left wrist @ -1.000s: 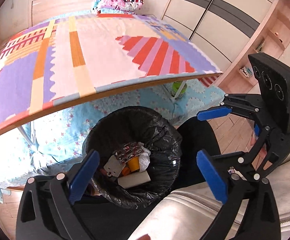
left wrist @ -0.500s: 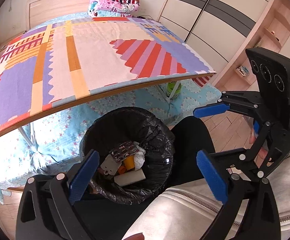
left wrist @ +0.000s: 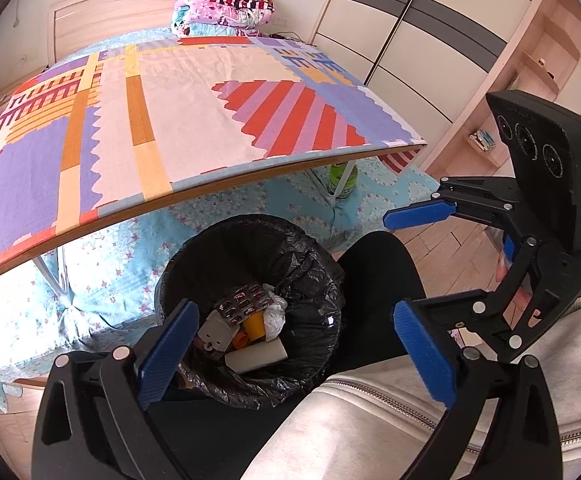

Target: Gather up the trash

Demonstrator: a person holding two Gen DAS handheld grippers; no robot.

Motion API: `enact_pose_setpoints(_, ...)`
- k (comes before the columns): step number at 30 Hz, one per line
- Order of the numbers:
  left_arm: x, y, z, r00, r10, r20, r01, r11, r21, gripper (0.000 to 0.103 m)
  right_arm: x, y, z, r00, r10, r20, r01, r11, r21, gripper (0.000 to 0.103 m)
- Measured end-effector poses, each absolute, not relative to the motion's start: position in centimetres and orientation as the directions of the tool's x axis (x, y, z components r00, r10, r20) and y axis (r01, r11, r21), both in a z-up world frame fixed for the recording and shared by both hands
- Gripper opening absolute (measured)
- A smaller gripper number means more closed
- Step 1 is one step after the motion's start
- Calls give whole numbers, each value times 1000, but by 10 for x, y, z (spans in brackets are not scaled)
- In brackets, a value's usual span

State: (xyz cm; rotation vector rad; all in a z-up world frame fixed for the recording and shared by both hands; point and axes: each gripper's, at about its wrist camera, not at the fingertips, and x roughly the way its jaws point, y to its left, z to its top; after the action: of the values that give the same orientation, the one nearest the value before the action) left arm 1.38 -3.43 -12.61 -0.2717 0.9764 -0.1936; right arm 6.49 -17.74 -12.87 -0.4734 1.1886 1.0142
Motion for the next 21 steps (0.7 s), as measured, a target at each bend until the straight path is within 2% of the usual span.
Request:
enact_pose_setpoints(10, 14, -33, -131, 541, -312, -781, 39, 937, -347, 95, 64, -178, -129, 28, 390, -920, -848, 497, 185, 84)
enact_pose_setpoints(21, 12, -36, -130, 546, -303, -781, 49, 942, -332, 95, 62, -176, -132, 29, 382, -924, -850, 495, 178, 84)
